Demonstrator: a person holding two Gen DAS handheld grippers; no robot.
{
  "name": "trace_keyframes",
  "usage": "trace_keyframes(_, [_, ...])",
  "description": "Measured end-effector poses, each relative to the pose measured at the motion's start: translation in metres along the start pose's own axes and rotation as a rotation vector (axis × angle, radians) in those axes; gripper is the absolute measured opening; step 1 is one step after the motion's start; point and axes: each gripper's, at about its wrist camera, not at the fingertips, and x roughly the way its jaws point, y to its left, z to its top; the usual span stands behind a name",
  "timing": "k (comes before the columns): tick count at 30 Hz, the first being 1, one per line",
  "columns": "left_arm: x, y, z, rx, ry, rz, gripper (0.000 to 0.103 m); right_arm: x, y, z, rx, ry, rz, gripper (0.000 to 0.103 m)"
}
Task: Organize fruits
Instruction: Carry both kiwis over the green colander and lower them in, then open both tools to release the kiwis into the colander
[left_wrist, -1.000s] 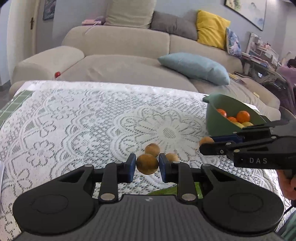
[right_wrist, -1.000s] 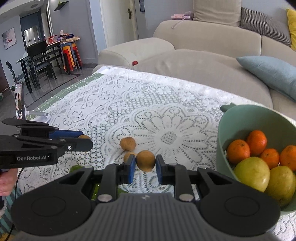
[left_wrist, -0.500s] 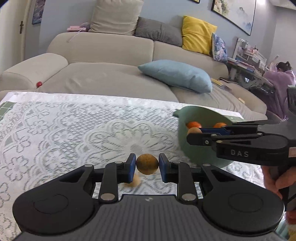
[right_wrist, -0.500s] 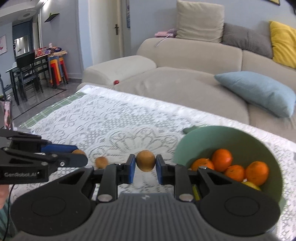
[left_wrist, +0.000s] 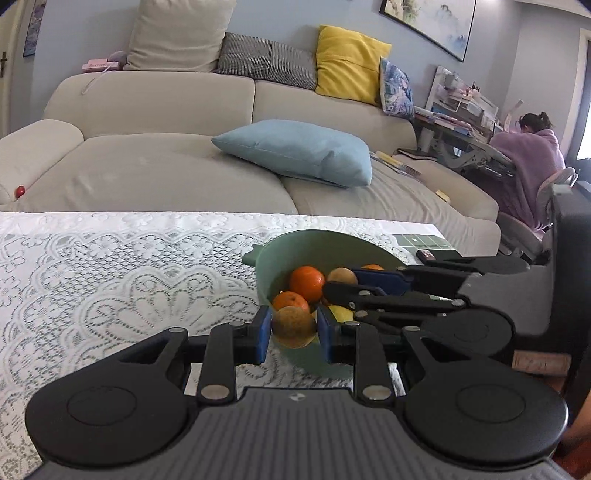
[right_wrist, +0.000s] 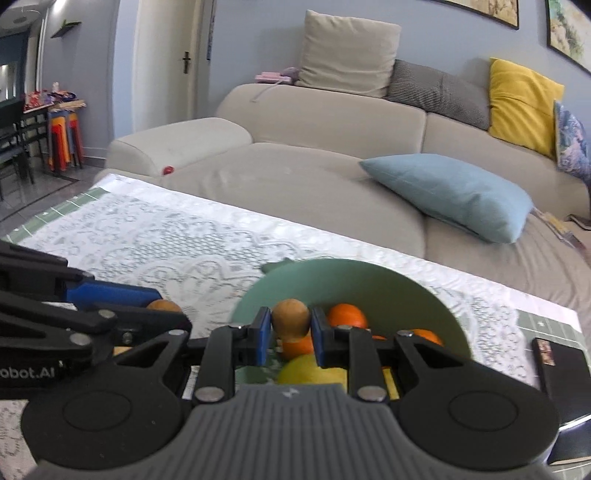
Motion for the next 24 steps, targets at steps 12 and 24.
trace_keyframes(12, [0.048, -0.018, 0.01, -0.003, 0.072, -0.028, 0.029, 0.015, -0.038, -0.011, 0.022, 0.065, -0.094, 0.02])
trace_keyframes(24, [0.071, -0.016, 0.006, -0.02, 0.125, -0.04, 0.029, 0.028, -0.048, -0.019, 0.024, 0.111, -0.105, 0.02])
